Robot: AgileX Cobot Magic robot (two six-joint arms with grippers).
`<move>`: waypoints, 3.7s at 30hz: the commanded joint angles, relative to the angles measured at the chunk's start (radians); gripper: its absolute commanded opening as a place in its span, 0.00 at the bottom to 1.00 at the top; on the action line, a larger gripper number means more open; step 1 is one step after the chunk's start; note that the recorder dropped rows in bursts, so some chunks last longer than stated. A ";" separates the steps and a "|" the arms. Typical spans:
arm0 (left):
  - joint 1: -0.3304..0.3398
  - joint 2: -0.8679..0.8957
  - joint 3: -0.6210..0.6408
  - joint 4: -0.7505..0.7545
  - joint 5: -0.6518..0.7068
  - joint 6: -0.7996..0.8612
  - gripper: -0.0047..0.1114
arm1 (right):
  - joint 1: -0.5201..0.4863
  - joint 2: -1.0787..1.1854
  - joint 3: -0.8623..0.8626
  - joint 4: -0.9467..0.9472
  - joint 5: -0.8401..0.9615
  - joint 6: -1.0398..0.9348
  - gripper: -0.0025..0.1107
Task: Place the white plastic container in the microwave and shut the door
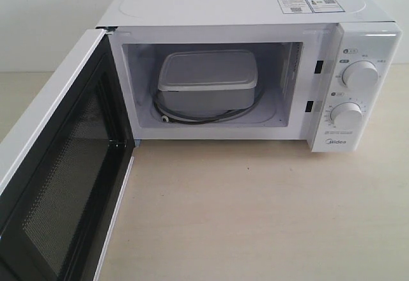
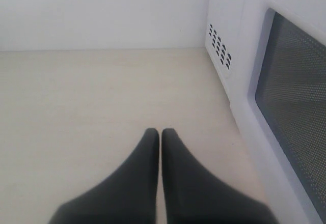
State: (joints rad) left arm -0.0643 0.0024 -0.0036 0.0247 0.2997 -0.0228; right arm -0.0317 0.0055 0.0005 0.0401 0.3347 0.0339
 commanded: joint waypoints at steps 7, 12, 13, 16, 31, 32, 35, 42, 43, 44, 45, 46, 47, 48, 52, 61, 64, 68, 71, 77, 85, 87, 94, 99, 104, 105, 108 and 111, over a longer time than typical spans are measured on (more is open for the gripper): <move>0.001 -0.002 0.004 0.003 -0.089 0.015 0.08 | -0.005 -0.005 0.000 0.001 -0.001 -0.002 0.02; 0.001 -0.002 0.004 -0.036 -0.595 0.004 0.08 | -0.005 -0.005 0.000 0.001 -0.001 -0.002 0.02; 0.001 -0.002 -0.002 -0.083 -0.647 0.004 0.08 | -0.005 -0.005 0.000 0.001 -0.001 -0.002 0.02; 0.001 -0.002 -0.101 -0.197 -0.582 0.054 0.08 | -0.005 -0.005 0.000 0.001 -0.001 -0.002 0.02; 0.001 0.521 -0.755 -0.186 0.144 0.132 0.08 | -0.005 -0.005 0.000 0.001 -0.001 -0.002 0.02; 0.001 0.540 -0.760 -0.186 0.124 0.132 0.08 | -0.005 -0.005 0.000 0.001 -0.001 -0.002 0.02; 0.001 0.578 -0.762 -0.186 0.002 0.132 0.08 | -0.005 -0.005 0.000 0.001 -0.001 -0.002 0.02; 0.001 0.605 -0.762 -0.265 -0.031 0.119 0.08 | -0.005 -0.005 0.000 0.001 -0.001 -0.002 0.02; 0.001 0.605 -0.765 -0.265 -0.031 0.120 0.08 | -0.005 -0.005 0.000 0.001 -0.001 -0.002 0.02; 0.001 0.605 -0.771 -0.265 -0.031 0.120 0.08 | -0.005 -0.005 0.000 0.001 -0.001 -0.002 0.02; 0.001 0.605 -0.776 -0.265 -0.033 0.120 0.08 | -0.005 -0.005 0.000 0.001 -0.001 -0.002 0.02; 0.001 0.605 -0.778 -0.265 -0.029 0.120 0.08 | -0.005 -0.005 0.000 0.001 -0.001 -0.002 0.02; 0.001 0.605 -0.780 -0.265 -0.024 0.120 0.08 | -0.005 -0.005 0.000 0.001 -0.001 -0.002 0.02; 0.001 0.605 -0.783 -0.268 -0.011 0.120 0.08 | -0.005 -0.005 0.000 0.001 -0.001 -0.002 0.02; 0.001 0.616 -0.821 -0.299 0.080 0.120 0.08 | -0.005 -0.005 0.000 0.001 -0.001 -0.002 0.02; 0.001 0.820 -1.080 -0.299 0.552 0.174 0.08 | -0.005 -0.005 0.000 0.001 -0.001 -0.002 0.02; 0.001 0.899 -1.154 -0.300 0.683 0.174 0.08 | -0.005 -0.005 0.000 0.001 -0.001 -0.002 0.02; 0.001 0.996 -1.189 -0.288 0.819 0.196 0.08 | -0.005 -0.005 0.000 0.001 -0.001 -0.002 0.02; 0.001 1.060 -1.189 -0.327 0.888 0.199 0.08 | -0.005 -0.005 0.000 0.001 -0.001 -0.002 0.02; 0.001 1.184 -1.189 -0.418 0.921 0.288 0.08 | -0.005 -0.005 0.000 0.001 -0.001 -0.002 0.02; -0.050 1.307 -1.183 -0.466 0.916 0.329 0.08 | -0.005 -0.005 0.000 0.001 -0.001 -0.002 0.02; -0.087 1.340 -1.183 -0.497 0.901 0.343 0.08 | -0.005 -0.005 0.000 0.001 -0.001 -0.002 0.02; -0.245 1.404 -1.183 -0.545 0.741 0.416 0.08 | -0.005 -0.005 0.000 0.001 -0.001 -0.002 0.02; -0.325 1.447 -1.183 -0.666 0.602 0.505 0.08 | -0.005 -0.005 0.000 0.001 -0.001 -0.001 0.02; -0.373 1.496 -1.183 -0.778 0.460 0.632 0.08 | -0.005 -0.005 0.000 0.001 -0.001 -0.001 0.02; -0.379 1.509 -1.183 -0.783 0.418 0.645 0.08 | -0.005 -0.005 0.000 0.001 -0.001 -0.001 0.02; -0.379 1.548 -1.183 -0.807 0.326 0.670 0.08 | -0.005 -0.005 0.000 0.001 -0.001 -0.001 0.02; -0.379 1.583 -1.183 -0.807 0.252 0.670 0.08 | -0.005 -0.005 0.000 0.001 -0.001 -0.001 0.02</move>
State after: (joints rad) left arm -0.4371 1.5581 -1.1847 -0.7623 0.6353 0.6332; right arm -0.0317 0.0055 0.0005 0.0421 0.3370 0.0339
